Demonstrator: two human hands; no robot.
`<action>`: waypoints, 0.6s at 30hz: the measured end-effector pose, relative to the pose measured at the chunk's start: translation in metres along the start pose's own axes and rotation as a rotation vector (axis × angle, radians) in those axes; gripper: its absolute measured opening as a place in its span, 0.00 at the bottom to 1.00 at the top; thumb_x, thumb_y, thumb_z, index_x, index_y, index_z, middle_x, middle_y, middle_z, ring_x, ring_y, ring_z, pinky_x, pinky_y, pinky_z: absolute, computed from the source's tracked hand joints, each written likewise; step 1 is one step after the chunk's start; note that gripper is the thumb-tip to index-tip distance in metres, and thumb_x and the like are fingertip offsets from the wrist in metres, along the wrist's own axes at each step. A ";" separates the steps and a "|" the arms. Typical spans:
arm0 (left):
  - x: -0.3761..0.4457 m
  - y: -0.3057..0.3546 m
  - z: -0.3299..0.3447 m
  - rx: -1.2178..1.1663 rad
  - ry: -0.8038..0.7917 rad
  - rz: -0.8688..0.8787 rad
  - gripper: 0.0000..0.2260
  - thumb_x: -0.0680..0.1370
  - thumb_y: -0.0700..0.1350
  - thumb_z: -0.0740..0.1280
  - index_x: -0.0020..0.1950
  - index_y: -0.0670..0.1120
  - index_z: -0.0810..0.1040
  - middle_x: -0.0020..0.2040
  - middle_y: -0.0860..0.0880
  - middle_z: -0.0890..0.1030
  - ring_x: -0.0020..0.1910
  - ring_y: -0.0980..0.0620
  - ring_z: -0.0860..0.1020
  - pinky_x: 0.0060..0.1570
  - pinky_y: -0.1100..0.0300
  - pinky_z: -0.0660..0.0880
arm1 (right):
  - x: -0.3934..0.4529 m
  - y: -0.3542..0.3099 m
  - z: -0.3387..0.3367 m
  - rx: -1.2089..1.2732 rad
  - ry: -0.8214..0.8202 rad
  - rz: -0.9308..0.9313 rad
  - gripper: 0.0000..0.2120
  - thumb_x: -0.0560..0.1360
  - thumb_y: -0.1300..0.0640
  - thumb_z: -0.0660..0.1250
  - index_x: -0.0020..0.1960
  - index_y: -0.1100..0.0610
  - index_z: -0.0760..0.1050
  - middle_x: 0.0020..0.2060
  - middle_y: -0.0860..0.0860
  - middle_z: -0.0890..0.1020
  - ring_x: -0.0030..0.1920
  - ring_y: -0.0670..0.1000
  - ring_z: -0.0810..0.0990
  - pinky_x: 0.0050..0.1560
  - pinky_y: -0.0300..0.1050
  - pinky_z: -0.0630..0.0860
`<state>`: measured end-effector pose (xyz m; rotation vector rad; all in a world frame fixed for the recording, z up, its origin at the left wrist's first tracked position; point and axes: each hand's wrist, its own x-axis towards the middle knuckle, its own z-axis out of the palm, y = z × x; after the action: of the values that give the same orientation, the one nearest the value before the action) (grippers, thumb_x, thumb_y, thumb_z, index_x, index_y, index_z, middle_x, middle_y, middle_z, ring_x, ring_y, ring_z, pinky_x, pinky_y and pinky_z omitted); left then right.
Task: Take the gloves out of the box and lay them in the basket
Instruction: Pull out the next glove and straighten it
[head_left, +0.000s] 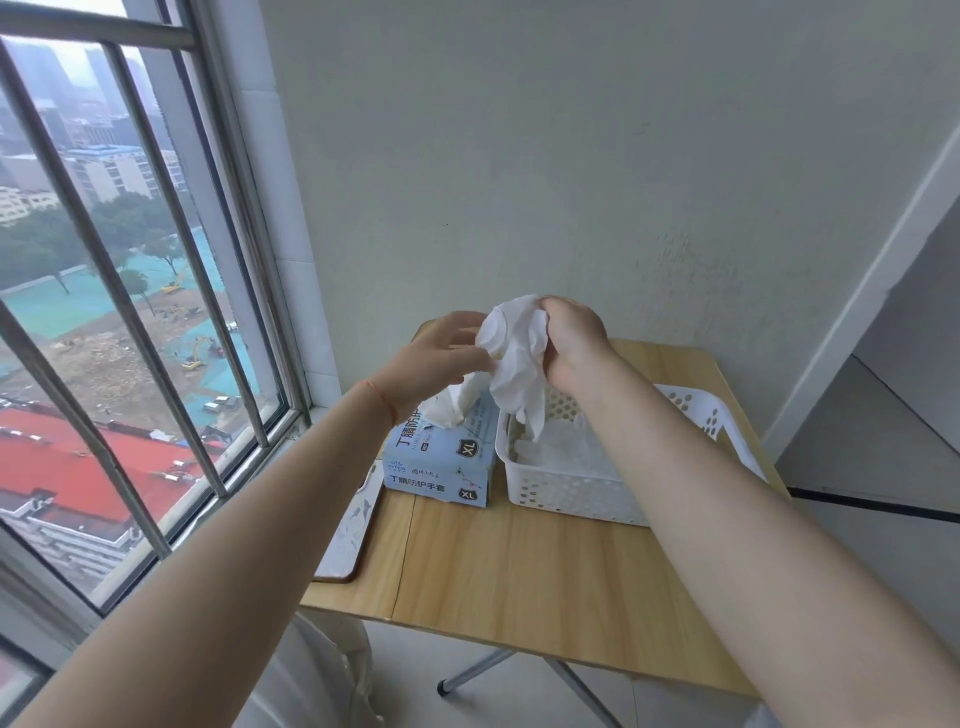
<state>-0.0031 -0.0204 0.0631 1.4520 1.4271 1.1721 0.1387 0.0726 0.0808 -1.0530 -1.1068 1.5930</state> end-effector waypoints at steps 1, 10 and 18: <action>0.001 0.000 0.001 0.051 0.024 0.003 0.13 0.73 0.42 0.70 0.58 0.48 0.78 0.53 0.51 0.82 0.49 0.52 0.78 0.49 0.58 0.74 | -0.002 -0.001 -0.001 0.030 -0.003 0.015 0.09 0.76 0.67 0.59 0.40 0.60 0.76 0.35 0.55 0.80 0.38 0.55 0.79 0.41 0.46 0.76; 0.004 0.012 -0.012 -0.536 0.288 -0.137 0.07 0.72 0.46 0.68 0.45 0.44 0.79 0.35 0.48 0.76 0.36 0.48 0.75 0.42 0.57 0.74 | -0.030 -0.012 -0.026 -0.354 -0.543 0.245 0.11 0.76 0.59 0.58 0.41 0.62 0.75 0.38 0.58 0.78 0.38 0.57 0.79 0.42 0.47 0.79; 0.001 0.024 0.008 0.019 0.125 -0.077 0.12 0.71 0.51 0.75 0.37 0.45 0.78 0.32 0.50 0.72 0.29 0.54 0.68 0.28 0.64 0.63 | -0.039 -0.026 -0.028 -0.576 -0.641 -0.049 0.25 0.71 0.44 0.72 0.61 0.59 0.76 0.53 0.53 0.84 0.54 0.51 0.83 0.59 0.50 0.77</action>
<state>0.0111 -0.0202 0.0840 1.3442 1.5688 1.2221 0.1799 0.0453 0.1052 -0.8598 -2.0967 1.6570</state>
